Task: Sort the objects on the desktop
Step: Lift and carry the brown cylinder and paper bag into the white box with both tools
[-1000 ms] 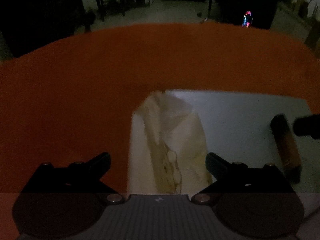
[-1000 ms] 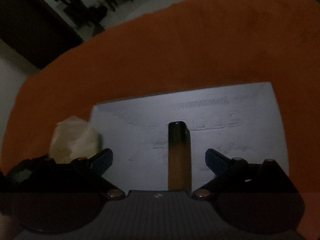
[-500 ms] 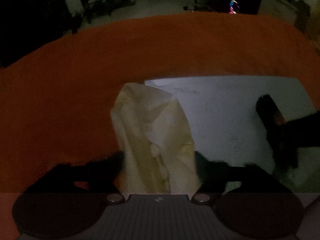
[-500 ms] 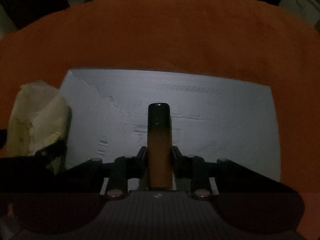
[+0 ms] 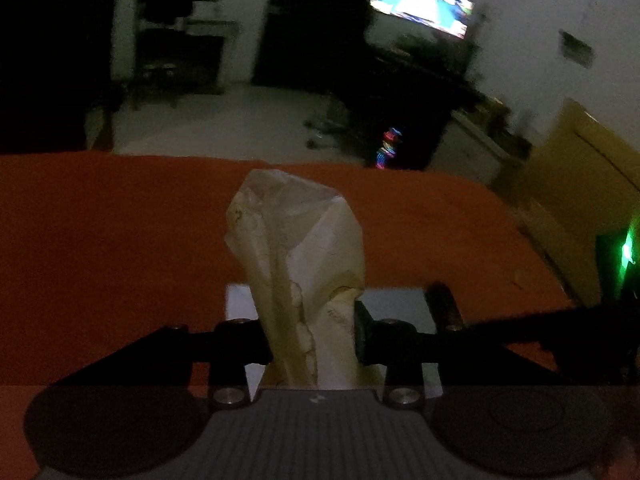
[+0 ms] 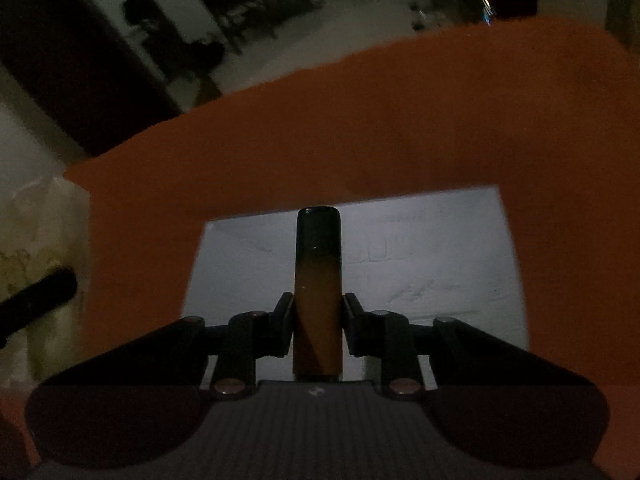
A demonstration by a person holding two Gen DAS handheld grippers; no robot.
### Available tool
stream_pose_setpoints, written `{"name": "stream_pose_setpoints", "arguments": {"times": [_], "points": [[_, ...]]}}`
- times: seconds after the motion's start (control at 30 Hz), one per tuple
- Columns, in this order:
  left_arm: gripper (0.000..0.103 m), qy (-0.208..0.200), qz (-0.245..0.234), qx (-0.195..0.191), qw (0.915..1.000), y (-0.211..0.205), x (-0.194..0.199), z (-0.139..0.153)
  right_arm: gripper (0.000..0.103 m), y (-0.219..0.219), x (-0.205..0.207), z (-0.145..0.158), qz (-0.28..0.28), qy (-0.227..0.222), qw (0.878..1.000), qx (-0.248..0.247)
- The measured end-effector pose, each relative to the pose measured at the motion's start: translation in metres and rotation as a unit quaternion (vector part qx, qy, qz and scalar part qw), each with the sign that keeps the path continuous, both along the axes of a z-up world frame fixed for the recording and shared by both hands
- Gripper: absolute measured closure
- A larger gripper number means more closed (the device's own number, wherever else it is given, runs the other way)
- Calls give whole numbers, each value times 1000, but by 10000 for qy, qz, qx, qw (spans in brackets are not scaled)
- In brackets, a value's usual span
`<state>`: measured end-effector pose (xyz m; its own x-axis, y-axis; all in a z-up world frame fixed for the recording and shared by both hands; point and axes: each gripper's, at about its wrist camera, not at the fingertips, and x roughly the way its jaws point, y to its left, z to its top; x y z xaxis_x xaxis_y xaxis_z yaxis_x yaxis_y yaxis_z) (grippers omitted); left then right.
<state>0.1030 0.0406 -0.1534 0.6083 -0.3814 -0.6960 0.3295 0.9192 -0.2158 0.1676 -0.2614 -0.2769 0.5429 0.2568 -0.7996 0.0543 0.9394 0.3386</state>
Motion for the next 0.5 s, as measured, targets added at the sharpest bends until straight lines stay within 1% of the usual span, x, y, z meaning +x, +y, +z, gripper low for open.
{"name": "stream_pose_setpoints", "arguments": {"times": [0.03,0.13,0.23,0.33,0.4,0.43,0.5], "points": [[72,49,-128,52,9999,-4,-14,7,75,-2,-12,11,106,-78,9999,-4],[72,292,-547,307,9976,-23,-63,7,75,-2,-57,37,547,-145,9984,-58],[72,663,-827,433,9934,-38,-102,-7,75,-2,-101,42,874,23,9961,-148],[72,966,-1115,532,9876,-50,-134,-29,75,6,-132,29,1118,395,9926,-276],[72,1081,-1210,647,9846,-55,-145,-44,75,10,-148,11,1179,683,9906,-130],[72,1146,-1246,705,9830,-56,-149,-51,75,13,-155,4,1232,757,9895,-61],[71,1303,-1279,820,9798,-59,-153,-65,75,19,-169,-10,1324,810,9877,-171]]}}
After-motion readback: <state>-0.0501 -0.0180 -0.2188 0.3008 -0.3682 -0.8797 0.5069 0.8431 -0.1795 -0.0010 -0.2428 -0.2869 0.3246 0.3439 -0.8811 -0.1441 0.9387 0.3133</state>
